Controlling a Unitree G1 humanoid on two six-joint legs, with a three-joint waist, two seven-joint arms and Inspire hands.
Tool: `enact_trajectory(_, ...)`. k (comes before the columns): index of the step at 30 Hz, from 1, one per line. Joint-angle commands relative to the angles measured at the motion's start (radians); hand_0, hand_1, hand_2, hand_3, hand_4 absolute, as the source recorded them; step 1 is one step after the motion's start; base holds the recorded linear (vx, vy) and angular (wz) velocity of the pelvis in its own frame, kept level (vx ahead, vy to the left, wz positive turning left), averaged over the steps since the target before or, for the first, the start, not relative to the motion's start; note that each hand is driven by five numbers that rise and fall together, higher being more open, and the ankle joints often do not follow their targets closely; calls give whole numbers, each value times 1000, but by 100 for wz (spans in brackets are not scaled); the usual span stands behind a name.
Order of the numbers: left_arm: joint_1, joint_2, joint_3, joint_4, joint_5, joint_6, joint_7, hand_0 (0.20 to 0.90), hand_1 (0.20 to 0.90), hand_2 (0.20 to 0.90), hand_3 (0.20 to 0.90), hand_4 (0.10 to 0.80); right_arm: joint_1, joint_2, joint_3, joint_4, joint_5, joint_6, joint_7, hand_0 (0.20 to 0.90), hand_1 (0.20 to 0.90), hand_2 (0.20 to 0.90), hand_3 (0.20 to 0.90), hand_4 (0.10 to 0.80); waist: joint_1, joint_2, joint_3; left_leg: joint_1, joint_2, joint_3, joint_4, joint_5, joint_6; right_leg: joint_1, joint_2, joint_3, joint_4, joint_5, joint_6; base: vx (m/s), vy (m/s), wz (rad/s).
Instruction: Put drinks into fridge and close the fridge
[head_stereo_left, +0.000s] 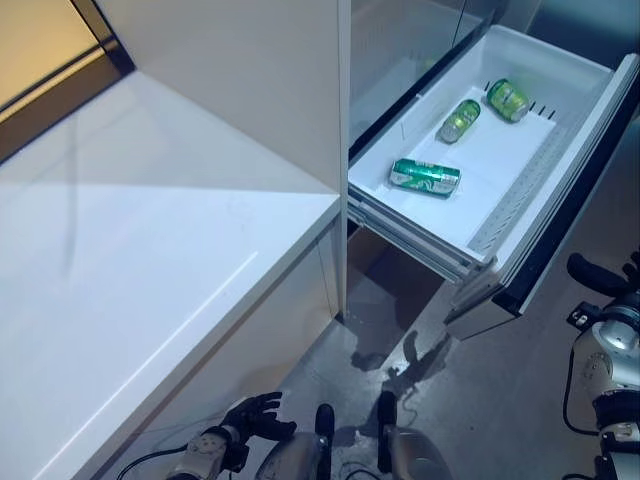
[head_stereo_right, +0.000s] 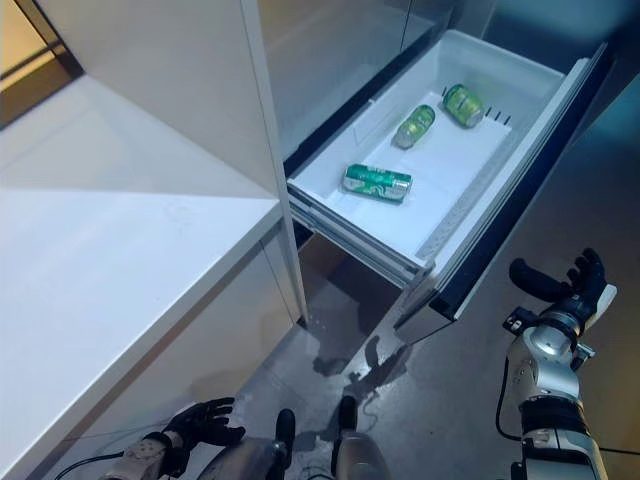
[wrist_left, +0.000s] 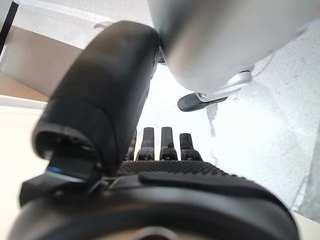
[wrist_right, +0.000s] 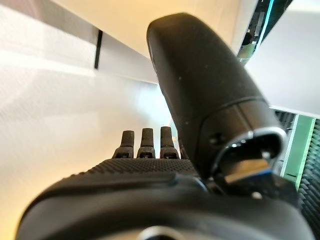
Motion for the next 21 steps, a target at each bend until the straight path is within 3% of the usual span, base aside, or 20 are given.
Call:
enact_trajectory(1,78,35,-59,-33,-27,-4,19,900,900,900,900,800,-122,-81,0,-73,26,-160,93,900,900,900,900,800,51,-17,-42,-128,3,-1,198,-88,14,-61,-6,-46,231,-138,-51,-53,-1,5)
enact_trajectory(7,71,41,-68,-96,-83,3,49,900,900,900,900,800,-221,-91,52,-140,-80,-248,130,900,900,900,900,800,74,-3,19,-249,-14,-15,329,-123,24,-167,0,-53,365,-177,-78,-60,16,5)
enact_trajectory(14,54,48,-44,-91,-110,29,63,900,900,900,900,800,-411,-115,168,-226,-186,-243,146,900,900,900,900,800,112,7,56,-353,-41,-43,393,-112,34,-278,11,-62,469,-199,-98,-69,40,7)
enact_trajectory(21,62,56,-28,-74,-122,37,37,900,900,900,900,800,-618,-129,309,-191,-232,-199,193,900,900,900,900,800,171,25,61,-383,-60,-77,394,-87,25,-298,1,-91,504,-214,-104,18,62,11)
